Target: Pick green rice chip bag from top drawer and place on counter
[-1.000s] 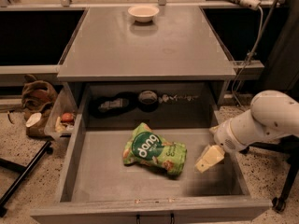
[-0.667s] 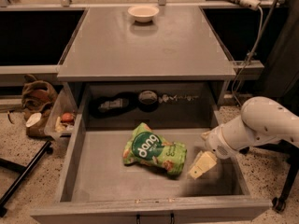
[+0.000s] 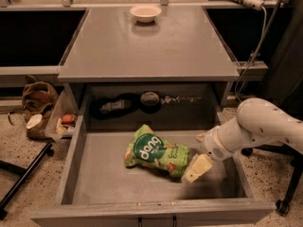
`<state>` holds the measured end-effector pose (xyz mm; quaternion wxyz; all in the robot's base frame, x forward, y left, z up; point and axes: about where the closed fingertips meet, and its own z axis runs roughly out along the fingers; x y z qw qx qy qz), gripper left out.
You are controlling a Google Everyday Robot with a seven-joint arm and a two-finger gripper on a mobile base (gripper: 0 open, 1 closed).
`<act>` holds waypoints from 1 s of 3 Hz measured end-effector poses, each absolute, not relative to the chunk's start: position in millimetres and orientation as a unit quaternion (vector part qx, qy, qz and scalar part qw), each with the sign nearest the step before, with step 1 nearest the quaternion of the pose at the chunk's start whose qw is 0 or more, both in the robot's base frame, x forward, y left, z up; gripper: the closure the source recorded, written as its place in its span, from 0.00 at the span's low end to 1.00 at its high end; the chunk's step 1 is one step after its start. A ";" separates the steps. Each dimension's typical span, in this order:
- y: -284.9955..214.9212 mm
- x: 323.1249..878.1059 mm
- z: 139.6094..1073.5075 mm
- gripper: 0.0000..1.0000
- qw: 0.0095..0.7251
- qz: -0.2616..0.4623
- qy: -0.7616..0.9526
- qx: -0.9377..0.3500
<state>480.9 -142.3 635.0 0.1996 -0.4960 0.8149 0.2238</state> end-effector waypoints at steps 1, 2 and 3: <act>-110.2 475.3 637.5 0.00 0.198 0.244 0.793 -0.523; -89.2 471.9 638.6 0.00 0.196 0.256 0.778 -0.540; -67.8 469.2 636.9 0.00 0.193 0.264 0.767 -0.553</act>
Offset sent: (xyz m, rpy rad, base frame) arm -0.0123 0.0828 0.0060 0.0714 0.0047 0.1899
